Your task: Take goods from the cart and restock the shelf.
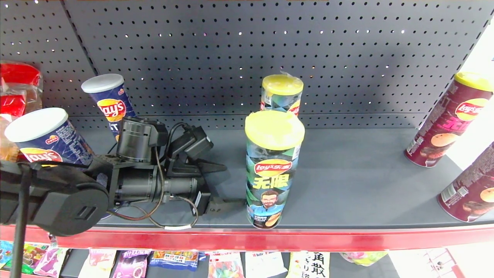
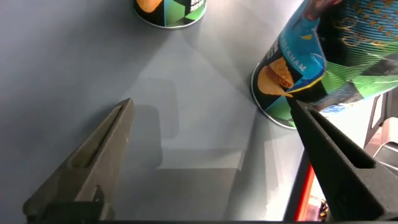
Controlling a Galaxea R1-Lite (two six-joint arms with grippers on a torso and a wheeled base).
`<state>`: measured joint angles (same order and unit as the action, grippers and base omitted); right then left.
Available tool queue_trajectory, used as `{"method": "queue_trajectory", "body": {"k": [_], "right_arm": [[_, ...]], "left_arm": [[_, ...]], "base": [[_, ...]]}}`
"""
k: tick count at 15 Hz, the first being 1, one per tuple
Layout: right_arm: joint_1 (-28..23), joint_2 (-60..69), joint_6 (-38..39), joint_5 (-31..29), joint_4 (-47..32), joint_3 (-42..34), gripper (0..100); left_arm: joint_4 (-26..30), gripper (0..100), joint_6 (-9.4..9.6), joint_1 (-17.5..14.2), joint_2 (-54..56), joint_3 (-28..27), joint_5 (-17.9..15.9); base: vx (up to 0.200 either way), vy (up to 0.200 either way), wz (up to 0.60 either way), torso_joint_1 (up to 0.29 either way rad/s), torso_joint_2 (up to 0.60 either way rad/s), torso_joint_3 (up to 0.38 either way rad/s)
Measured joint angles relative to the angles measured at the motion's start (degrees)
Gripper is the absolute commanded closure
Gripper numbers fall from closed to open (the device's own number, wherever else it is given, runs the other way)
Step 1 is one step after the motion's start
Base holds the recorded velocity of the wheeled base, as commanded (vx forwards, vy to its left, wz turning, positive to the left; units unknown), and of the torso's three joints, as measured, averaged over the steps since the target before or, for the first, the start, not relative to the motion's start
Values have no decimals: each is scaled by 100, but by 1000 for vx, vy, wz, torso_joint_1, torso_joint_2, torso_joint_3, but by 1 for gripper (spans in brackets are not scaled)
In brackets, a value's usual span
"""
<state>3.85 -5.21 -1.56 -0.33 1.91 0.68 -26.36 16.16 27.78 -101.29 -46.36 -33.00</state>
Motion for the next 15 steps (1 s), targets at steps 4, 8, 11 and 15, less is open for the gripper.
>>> {"method": "queue_trajectory", "body": {"k": [4, 8, 11, 15], "right_arm": [[0, -2, 1, 9, 0, 0, 0], [0, -2, 1, 9, 0, 2, 0], [2, -2, 22, 6, -2, 2, 0], [0, -5, 26, 6, 2, 2, 0]], "left_arm": [[-7, 0, 1, 44, -80, -88, 24], [2, 0, 0, 94, -133, -143, 33], [2, 0, 0, 112, -193, -245, 99], [0, 0, 0, 134, -273, -366, 110]], "base": [[0, 0, 0, 0, 0, 0], [0, 0, 0, 0, 0, 0], [0, 0, 0, 0, 0, 0], [0, 0, 0, 0, 0, 0]]}}
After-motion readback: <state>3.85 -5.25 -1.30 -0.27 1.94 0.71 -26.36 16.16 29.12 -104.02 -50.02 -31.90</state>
